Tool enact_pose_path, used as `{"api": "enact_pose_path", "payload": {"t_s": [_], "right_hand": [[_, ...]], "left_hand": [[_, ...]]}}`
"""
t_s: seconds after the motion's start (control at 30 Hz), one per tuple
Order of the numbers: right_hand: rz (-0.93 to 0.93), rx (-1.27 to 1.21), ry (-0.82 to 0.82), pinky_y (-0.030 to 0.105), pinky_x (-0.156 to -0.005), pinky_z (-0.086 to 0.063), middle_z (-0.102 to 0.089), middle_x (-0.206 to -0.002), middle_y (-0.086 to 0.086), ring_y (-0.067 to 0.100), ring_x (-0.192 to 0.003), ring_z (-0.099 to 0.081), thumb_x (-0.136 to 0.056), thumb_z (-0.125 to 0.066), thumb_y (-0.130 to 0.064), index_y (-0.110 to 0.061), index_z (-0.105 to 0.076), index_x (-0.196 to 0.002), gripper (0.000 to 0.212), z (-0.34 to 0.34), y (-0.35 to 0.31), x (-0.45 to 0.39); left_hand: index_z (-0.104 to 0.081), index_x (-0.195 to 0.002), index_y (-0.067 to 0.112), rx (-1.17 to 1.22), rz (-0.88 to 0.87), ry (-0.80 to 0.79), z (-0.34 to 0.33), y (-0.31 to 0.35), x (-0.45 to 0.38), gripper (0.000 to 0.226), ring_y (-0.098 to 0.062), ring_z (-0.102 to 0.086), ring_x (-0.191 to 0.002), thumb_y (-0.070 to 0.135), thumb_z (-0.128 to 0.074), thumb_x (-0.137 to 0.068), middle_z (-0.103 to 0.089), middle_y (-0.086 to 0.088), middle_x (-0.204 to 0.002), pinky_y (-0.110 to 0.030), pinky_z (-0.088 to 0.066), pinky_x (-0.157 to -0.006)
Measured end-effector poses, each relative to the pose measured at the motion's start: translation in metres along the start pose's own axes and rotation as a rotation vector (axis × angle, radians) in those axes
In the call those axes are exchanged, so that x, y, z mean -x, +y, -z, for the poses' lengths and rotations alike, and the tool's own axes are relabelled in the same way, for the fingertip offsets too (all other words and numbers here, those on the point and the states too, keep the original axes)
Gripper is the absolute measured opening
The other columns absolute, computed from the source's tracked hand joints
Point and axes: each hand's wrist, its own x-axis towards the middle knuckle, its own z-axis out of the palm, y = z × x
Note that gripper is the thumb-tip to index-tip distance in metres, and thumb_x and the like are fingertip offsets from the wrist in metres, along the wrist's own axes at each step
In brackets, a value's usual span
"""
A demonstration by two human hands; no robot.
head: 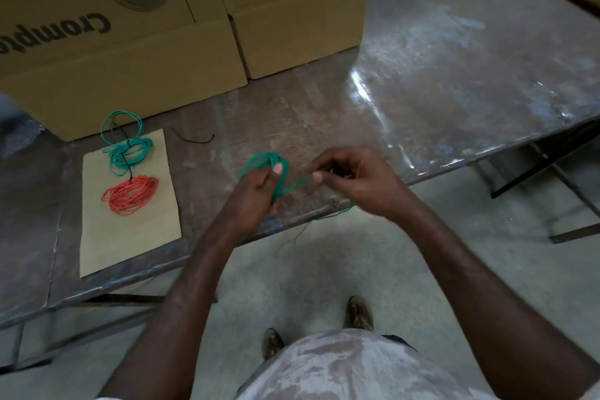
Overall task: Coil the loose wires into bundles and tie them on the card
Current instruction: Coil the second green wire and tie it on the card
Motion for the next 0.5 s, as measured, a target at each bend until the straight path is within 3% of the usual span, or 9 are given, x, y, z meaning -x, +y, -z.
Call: {"api": "enact_pose_path", "payload": {"t_s": [0.07, 0.13, 0.23, 0.4, 0.5], "right_hand": [[0.040, 0.042, 0.034, 0.030, -0.079, -0.057, -0.077, -0.096, 0.006, 0.018, -0.088, -0.073, -0.095, -0.074, -0.004, -0.009, -0.078, -0.104, 0.010, 0.013, 0.000, -0.007], [0.043, 0.056, 0.079, 0.032, -0.076, -0.057, -0.076, -0.093, 0.004, 0.020, -0.082, -0.071, -0.094, -0.077, -0.006, -0.008, -0.077, -0.102, 0.009, 0.021, 0.004, -0.012], [0.026, 0.051, 0.147, 0.030, -0.068, -0.051, -0.073, -0.087, 0.003, 0.015, -0.073, -0.062, -0.092, -0.079, -0.009, -0.009, -0.075, -0.097, 0.007, 0.019, 0.017, -0.017], [-0.066, 0.003, 0.172, 0.033, -0.059, -0.047, -0.069, -0.085, 0.013, 0.014, -0.064, -0.056, -0.096, -0.075, -0.008, -0.010, -0.072, -0.096, 0.003, -0.002, 0.043, -0.010], [-0.119, -0.085, 0.101, 0.034, -0.052, -0.046, -0.069, -0.077, 0.006, 0.018, -0.055, -0.055, -0.100, -0.068, -0.010, -0.026, -0.073, -0.099, 0.017, -0.020, 0.049, -0.001]], "left_hand": [[-0.071, -0.095, 0.005, 0.271, 0.054, -0.152, -0.012, 0.002, 0.011, 0.052, -0.012, -0.039, -0.037, 0.044, -0.042, -0.113, -0.044, -0.005, -0.048, -0.027, -0.031, -0.049], [-0.079, -0.110, 0.011, 0.583, 0.106, -0.296, -0.022, 0.011, 0.023, 0.050, -0.012, -0.024, -0.035, 0.034, -0.036, -0.115, -0.033, -0.007, -0.045, -0.024, -0.020, -0.041], [-0.064, -0.138, -0.004, 0.925, 0.096, -0.432, -0.027, 0.024, 0.035, 0.057, -0.015, -0.010, -0.038, 0.034, -0.028, -0.114, -0.022, -0.005, -0.044, -0.029, -0.014, -0.041], [-0.053, -0.146, -0.007, 1.157, 0.005, -0.337, -0.016, 0.045, 0.036, 0.061, -0.012, -0.009, -0.039, 0.035, -0.022, -0.115, -0.020, -0.002, -0.046, -0.026, -0.017, -0.041], [-0.055, -0.147, -0.004, 1.276, -0.060, -0.248, -0.004, 0.057, 0.034, 0.060, -0.008, -0.015, -0.038, 0.033, -0.019, -0.117, -0.024, 0.002, -0.046, -0.024, -0.020, -0.040]]}}
